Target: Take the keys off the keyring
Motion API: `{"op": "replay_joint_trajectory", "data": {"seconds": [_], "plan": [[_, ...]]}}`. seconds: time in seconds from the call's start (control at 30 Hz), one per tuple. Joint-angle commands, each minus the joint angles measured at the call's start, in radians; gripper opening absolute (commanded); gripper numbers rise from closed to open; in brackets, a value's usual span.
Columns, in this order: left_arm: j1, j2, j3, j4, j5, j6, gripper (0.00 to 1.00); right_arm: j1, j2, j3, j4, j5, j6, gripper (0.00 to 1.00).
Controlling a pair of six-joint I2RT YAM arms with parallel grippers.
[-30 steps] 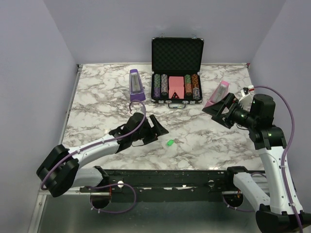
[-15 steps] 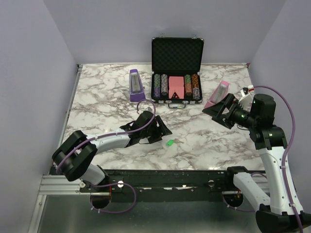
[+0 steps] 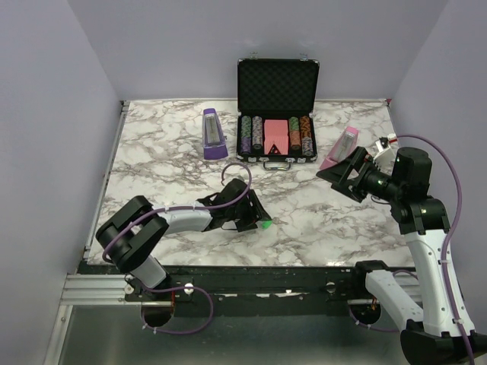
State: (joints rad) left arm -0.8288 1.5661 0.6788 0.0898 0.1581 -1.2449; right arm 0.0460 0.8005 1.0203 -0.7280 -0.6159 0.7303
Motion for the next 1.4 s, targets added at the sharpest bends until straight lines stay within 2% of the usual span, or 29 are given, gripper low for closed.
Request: {"op": "replay_joint_trajectory", "data": {"seconds": [0.0, 0.27, 0.67, 0.97, 1.23, 1.3, 1.37], "plan": [[-0.009, 0.029, 0.002, 0.053, 0.032, -0.024, 0.69, 0.005, 0.000, 0.004, -0.022, -0.031, -0.019, 1.00], [-0.010, 0.058, 0.031, 0.004, 0.015, -0.022, 0.59, 0.005, 0.000, 0.009, -0.034, -0.028, -0.026, 1.00], [-0.012, 0.117, 0.053, 0.022, 0.040, -0.024, 0.56, 0.005, 0.009, 0.008, -0.037, -0.033, -0.034, 1.00], [-0.012, 0.143, 0.067, 0.016, 0.044, -0.031, 0.49, 0.005, 0.014, 0.006, -0.039, -0.039, -0.042, 1.00], [-0.012, 0.172, 0.080, 0.022, 0.054, -0.025, 0.37, 0.005, 0.023, 0.008, -0.042, -0.042, -0.049, 1.00], [-0.012, 0.178, 0.084, 0.027, 0.054, -0.022, 0.29, 0.005, 0.023, 0.006, -0.042, -0.044, -0.052, 1.00], [-0.012, 0.189, 0.088, 0.027, 0.055, -0.019, 0.25, 0.005, 0.026, 0.004, -0.042, -0.045, -0.054, 1.00]]}}
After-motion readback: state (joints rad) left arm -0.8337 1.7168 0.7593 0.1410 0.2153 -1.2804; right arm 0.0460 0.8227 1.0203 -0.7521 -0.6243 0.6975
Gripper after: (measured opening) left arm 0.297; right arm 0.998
